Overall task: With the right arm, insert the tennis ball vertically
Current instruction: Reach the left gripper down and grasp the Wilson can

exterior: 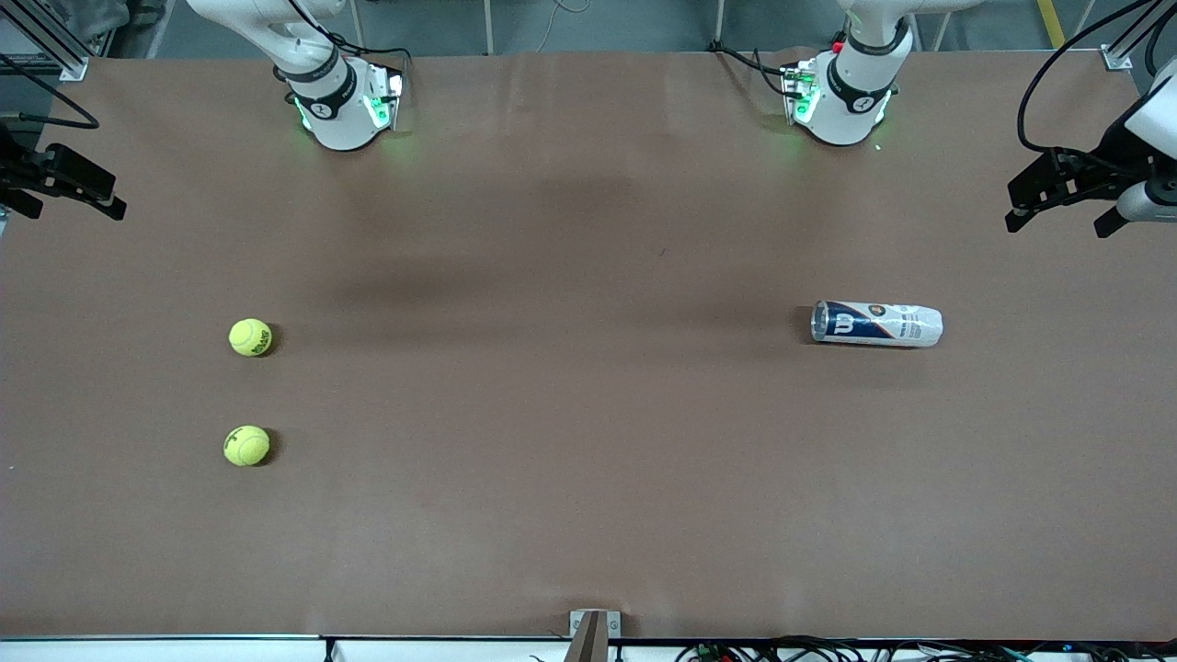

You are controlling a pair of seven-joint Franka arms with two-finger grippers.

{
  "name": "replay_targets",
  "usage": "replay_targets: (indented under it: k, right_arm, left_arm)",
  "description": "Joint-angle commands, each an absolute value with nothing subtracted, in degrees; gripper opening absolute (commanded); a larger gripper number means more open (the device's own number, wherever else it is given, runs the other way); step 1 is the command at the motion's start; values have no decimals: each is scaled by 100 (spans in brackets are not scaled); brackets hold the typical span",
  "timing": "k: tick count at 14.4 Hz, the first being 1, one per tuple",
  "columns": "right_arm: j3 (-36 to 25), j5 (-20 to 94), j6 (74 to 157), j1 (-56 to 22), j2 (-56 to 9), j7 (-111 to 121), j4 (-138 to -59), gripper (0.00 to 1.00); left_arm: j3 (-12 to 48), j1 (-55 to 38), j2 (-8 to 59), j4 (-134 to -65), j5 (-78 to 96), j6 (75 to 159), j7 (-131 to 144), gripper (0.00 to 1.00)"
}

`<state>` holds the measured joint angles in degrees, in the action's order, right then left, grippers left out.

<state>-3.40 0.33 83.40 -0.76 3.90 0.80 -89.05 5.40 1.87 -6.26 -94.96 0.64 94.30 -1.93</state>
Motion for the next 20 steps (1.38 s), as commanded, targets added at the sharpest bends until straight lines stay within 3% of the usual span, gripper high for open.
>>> replay_targets:
  k: [1, 7, 13, 17, 20]
  right_arm:
    - [-334, -35, 8306, -149, 589, 149, -9097, 100]
    - [-308, -35, 8227, -158, 606, 149, -9088, 100]
    - [-334, -35, 8306, -123, 598, 149, -9079, 100]
    - [-325, -35, 8297, -141, 589, 141, -9062, 100]
    - [-334, -26, 8297, -114, 589, 149, -9062, 100]
  left_arm:
    - [545, 228, -659, -9518, 105, 9335, -184, 100]
    - [545, 290, -475, -9597, 97, 9246, -858, 100]
    - [895, 220, -255, -10642, -579, 9825, -1476, 100]
    - [1344, 211, -150, -11740, -1054, 10817, -1556, 100]
    - [1695, 211, 332, -11927, -1781, 10960, -1818, 100]
